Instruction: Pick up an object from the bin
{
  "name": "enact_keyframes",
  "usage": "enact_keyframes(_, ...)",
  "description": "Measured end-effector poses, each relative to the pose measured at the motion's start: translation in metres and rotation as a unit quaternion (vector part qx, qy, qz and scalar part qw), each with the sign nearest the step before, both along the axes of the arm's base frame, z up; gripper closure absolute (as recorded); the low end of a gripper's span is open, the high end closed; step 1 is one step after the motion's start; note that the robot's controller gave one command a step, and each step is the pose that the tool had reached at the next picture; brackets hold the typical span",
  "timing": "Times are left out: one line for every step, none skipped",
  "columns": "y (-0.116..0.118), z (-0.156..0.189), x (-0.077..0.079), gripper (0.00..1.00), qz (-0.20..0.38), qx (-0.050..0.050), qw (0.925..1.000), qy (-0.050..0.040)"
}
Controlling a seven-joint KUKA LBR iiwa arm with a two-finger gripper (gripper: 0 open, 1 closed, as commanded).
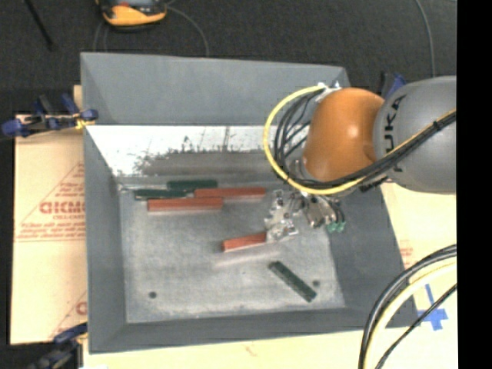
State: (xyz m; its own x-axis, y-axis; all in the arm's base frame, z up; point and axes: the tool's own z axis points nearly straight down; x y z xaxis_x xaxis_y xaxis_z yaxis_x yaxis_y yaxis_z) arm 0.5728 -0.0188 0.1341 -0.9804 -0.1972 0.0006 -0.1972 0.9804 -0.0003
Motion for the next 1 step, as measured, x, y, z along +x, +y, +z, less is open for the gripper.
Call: enact_keyframes(0.0000, 0.0174, -0.0001, 1.00, 0.000, 0.000, 1.0000, -0.0002)
